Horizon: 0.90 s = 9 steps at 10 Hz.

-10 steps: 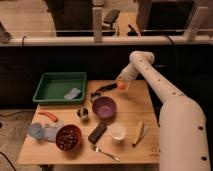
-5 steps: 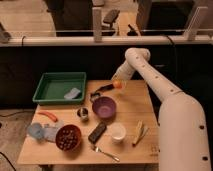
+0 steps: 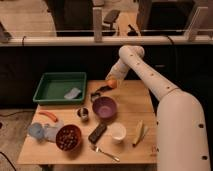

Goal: Place apple in paper cup

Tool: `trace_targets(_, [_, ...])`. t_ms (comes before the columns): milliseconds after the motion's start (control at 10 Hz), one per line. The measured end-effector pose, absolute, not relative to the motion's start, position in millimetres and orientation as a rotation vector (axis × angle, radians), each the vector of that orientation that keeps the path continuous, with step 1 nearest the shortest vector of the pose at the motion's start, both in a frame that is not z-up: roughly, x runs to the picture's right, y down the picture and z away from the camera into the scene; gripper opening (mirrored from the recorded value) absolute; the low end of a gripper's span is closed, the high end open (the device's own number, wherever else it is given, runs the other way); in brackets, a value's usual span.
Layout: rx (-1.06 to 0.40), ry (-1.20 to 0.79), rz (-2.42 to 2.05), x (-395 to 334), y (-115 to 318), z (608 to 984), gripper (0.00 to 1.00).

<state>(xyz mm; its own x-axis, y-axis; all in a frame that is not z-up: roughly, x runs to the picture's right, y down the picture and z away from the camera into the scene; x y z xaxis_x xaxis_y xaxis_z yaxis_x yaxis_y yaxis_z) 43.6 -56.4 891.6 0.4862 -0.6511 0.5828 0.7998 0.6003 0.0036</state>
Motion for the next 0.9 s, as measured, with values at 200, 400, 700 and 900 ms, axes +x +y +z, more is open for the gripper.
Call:
trace_targets(200, [-0.276,-0.59,-0.925,32.5,-57.6,884.9,0.02])
trace_targets(400, [-0.269,-0.609,-0.964,15.6,-59.4,876.6,0.02])
trace_targets(700, [-0.261,-0.636,-1.007,0.5,-60.9,866.9,0.02])
trace_targets(900, [-0.257,-0.657,-1.035,-14.7,-61.9,859.1,0.02])
